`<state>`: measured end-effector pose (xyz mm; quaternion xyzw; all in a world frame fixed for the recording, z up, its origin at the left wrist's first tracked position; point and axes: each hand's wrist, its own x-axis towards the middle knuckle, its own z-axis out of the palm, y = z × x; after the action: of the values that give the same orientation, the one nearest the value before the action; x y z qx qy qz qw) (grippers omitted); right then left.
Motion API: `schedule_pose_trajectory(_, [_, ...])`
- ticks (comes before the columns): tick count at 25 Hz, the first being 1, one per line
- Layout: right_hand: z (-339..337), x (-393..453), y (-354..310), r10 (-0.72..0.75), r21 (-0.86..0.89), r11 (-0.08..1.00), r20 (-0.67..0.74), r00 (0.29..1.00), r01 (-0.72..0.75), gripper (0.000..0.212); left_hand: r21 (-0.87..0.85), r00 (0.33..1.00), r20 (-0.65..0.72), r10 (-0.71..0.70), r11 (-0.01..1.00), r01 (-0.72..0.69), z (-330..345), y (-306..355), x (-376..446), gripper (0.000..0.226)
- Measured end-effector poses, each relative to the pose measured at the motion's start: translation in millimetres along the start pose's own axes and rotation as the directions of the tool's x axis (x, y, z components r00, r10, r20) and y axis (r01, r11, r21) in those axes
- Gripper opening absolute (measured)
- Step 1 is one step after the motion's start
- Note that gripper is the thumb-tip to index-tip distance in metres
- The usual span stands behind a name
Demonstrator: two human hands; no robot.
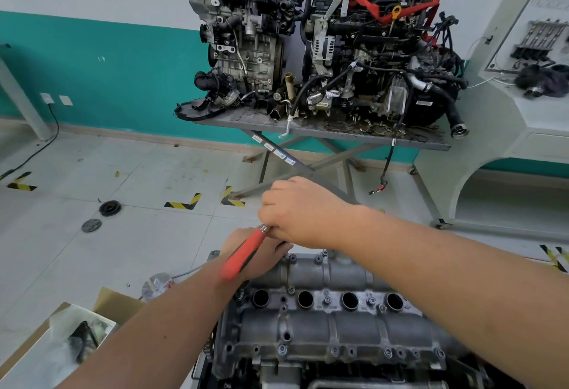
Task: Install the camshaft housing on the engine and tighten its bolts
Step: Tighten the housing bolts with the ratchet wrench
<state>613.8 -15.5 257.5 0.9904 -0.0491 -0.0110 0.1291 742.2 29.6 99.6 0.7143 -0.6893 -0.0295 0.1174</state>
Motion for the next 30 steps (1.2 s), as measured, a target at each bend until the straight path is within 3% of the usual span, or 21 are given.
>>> schedule_pose_trajectory(2, [0,5,-5,0.126,0.065,0.99,0.012,0.992,-0.126,0.032,0.048,0.999,0.036,0.023,0.999,-0.024,-5,-1,1,0.038])
schedule_pose_trajectory(5, [-4,20,-2,0.302,0.048,0.951,0.079,0.95,-0.307,0.02,0.115,0.988,0.14,-0.067,0.992,0.051,-14,-2,-1,0.038])
schedule_pose_trajectory(7, [-10,28,2,0.302,0.055,0.949,0.144,0.943,-0.312,0.023,0.106,0.986,0.15,-0.075,0.993,0.059,-14,-2,-2,0.04])
schedule_pose_trajectory(10, [-14,33,6,0.167,0.245,0.944,0.222,0.961,-0.221,0.025,0.023,0.998,0.066,-0.009,1.0,0.007,-13,0,-2,0.039])
schedule_pose_trajectory(13, [-16,31,9,0.11,0.373,0.908,0.23,0.967,-0.192,0.042,-0.015,0.999,0.031,0.036,0.999,-0.035,-12,0,-2,0.04])
schedule_pose_trajectory(16, [-17,31,15,0.126,0.403,0.879,0.32,0.939,-0.255,0.044,0.062,0.998,0.029,0.057,0.996,-0.059,-13,-1,-1,0.042])
schedule_pose_trajectory(20, [-18,44,16,0.257,0.427,0.792,0.415,0.873,-0.437,0.047,0.12,0.986,0.16,-0.054,0.992,0.034,-13,-1,-2,0.046])
schedule_pose_trajectory(22, [-17,47,13,0.346,0.536,0.63,0.455,0.821,-0.562,0.043,0.119,0.986,0.161,-0.048,0.993,0.029,-13,-1,-3,0.045])
schedule_pose_trajectory(23, [-16,48,13,0.383,0.636,0.469,0.478,0.79,-0.613,0.038,0.112,0.987,0.153,-0.041,0.993,0.024,-13,-2,-2,0.044])
schedule_pose_trajectory(25, [-12,48,11,0.466,0.805,-0.006,0.527,0.71,-0.594,0.025,0.095,0.988,0.151,-0.036,0.995,0.022,-14,-3,-2,0.043])
schedule_pose_trajectory(27, [-4,50,8,0.573,0.799,-0.486,0.598,0.561,-0.354,0.016,0.083,0.988,0.15,-0.035,0.996,0.023,-14,-3,-1,0.042])
schedule_pose_trajectory(28, [-1,52,5,0.61,0.746,-0.64,0.64,0.467,-0.186,0.014,0.075,0.989,0.145,-0.034,0.997,0.023,-15,-3,-1,0.04])
schedule_pose_trajectory(30, [11,56,-1,0.672,0.705,-0.709,0.669,0.318,0.018,0.016,0.057,0.989,0.143,-0.038,0.998,0.03,-15,-3,-2,0.035])
